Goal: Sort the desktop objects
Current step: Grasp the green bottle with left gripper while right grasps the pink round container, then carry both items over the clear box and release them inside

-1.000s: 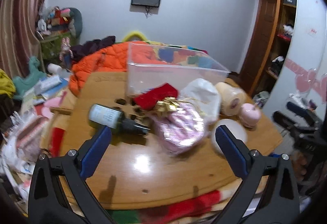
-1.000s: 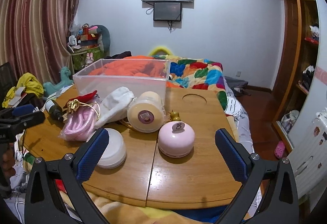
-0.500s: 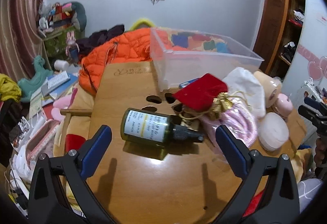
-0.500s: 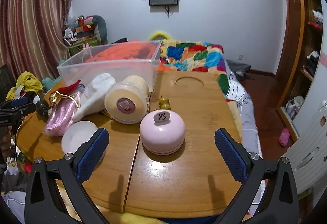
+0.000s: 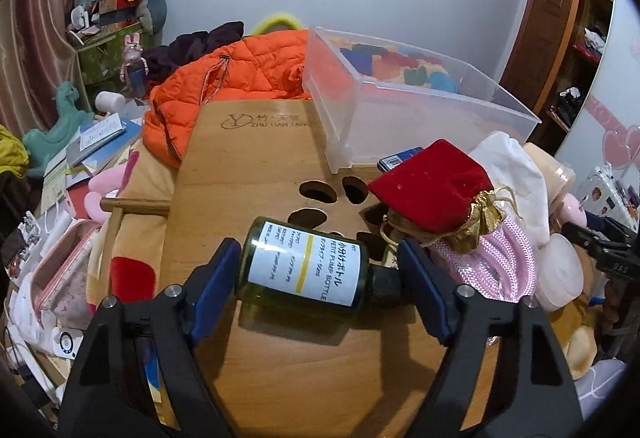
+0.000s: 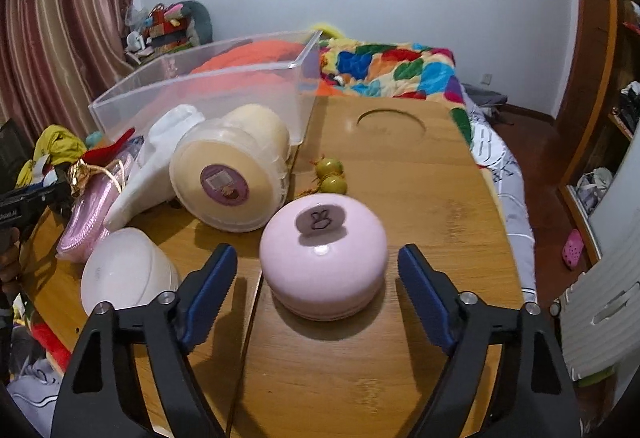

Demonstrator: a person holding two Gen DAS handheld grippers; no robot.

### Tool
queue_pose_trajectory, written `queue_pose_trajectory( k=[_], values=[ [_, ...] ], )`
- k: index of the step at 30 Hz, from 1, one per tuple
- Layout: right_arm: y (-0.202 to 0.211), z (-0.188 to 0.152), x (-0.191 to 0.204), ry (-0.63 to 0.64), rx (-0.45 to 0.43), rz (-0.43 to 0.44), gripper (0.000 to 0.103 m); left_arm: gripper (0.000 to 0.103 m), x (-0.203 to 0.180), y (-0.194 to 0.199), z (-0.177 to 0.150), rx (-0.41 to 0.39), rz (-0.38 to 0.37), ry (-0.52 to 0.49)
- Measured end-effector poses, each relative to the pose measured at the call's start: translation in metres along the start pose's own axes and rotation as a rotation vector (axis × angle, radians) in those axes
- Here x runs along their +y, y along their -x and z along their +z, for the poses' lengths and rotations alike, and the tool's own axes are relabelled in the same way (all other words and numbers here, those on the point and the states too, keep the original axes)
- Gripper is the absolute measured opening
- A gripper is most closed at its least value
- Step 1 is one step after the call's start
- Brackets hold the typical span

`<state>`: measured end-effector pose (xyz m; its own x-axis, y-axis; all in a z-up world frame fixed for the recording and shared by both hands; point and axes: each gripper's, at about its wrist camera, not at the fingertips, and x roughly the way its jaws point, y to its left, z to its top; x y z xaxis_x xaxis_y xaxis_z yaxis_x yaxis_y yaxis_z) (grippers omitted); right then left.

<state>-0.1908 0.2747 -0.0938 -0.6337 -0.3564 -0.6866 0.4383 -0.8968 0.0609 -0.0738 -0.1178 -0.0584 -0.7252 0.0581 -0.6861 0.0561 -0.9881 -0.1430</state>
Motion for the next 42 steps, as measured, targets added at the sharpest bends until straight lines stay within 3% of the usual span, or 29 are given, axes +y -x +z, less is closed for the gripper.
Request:
queue_pose_trajectory(
  k=[7, 18, 29, 33, 39, 42],
  values=[
    [-0.006, -0.001, -0.002, -0.012, 0.015, -0.011, 0.061, 0.077, -0.003, 0.002, -0.001, -0.021, 0.026, -0.016],
    [0.007, 0.005, -0.01, -0.051, -0.012, 0.025, 0.06, 0.076, -0.01, 0.031, 0.001, -0.104, 0.069, -0.048],
    [0.046, 0.044, -0.001, 0.035, -0.135, -0.029, 0.06, 0.076, -0.027, 0.066, 0.043, -0.193, 0.011, -0.077],
    [0.051, 0.069, -0.001, 0.034, -0.165, 0.019, 0.06, 0.077, -0.032, 0.072, 0.065, -0.206, -0.017, -0.07],
    [0.053, 0.1, 0.012, 0.092, -0.246, -0.025, 0.06, 0.077, -0.037, 0.066, 0.102, -0.213, -0.011, -0.069],
    [0.047, 0.115, 0.017, 0.102, -0.26, -0.002, 0.06, 0.077, -0.042, 0.051, 0.118, -0.184, -0.023, -0.07]
  ],
)
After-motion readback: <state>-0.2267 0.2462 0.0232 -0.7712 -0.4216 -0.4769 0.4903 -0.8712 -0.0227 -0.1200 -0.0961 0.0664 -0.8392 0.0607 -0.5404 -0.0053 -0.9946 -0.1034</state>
